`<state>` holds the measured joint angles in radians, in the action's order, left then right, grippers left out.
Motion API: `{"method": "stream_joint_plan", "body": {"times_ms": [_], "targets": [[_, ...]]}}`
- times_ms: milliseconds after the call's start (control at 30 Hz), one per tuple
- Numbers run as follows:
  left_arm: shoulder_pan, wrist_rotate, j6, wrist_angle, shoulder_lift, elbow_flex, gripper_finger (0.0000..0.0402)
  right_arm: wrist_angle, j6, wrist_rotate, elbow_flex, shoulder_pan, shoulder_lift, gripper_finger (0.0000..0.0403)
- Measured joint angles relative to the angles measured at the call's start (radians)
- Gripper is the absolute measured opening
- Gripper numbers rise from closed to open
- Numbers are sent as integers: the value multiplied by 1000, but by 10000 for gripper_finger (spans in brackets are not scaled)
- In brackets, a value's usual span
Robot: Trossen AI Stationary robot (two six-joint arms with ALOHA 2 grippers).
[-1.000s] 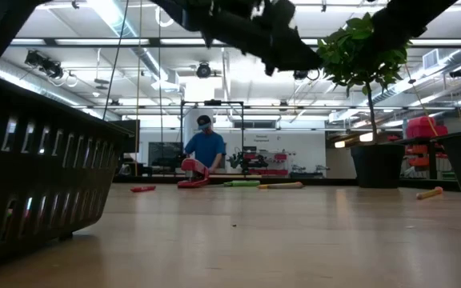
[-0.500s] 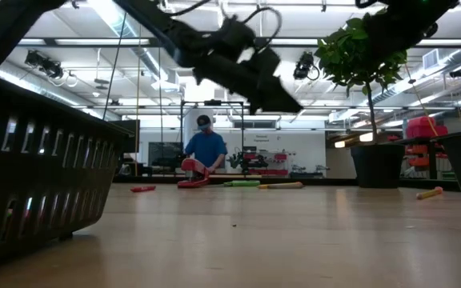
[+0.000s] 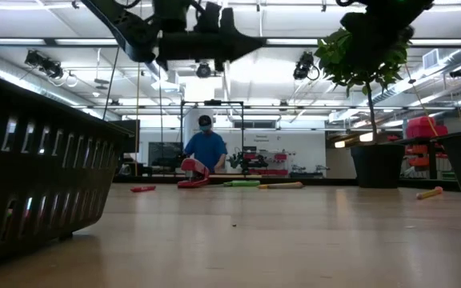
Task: Sort crayons/erasers/pens/pencils in bins
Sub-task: Put the bottom yellow pencil into the right black bin
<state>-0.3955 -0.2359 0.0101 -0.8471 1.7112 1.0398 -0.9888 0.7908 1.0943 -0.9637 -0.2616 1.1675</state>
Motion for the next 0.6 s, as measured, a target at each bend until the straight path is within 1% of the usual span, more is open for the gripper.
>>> {"method": "stream_joint_plan", "body": {"times_ms": [67,100,167,267,333,400,467,600], "targets": [[-18,-23,-1,14,-25,1,16,79,-111,-150,-7,41,1,102],[-19,-40,-3,12,-28,4,17,115,-143,-234,-8,64,1,102],[-24,-79,-12,62,-33,2,21,148,-171,-407,-9,116,1,102],[-20,-99,-56,138,-32,1,27,125,-170,-666,-9,181,15,102],[-16,-102,-105,179,-32,1,30,71,-216,-779,-9,198,33,102],[-17,-102,-146,191,-32,0,31,16,-318,-870,-9,190,62,102],[-23,-105,-179,184,-32,0,30,-32,-426,-930,-9,166,102,102],[-47,-103,-211,204,-32,0,24,-66,-601,-945,-9,109,199,102]]}}
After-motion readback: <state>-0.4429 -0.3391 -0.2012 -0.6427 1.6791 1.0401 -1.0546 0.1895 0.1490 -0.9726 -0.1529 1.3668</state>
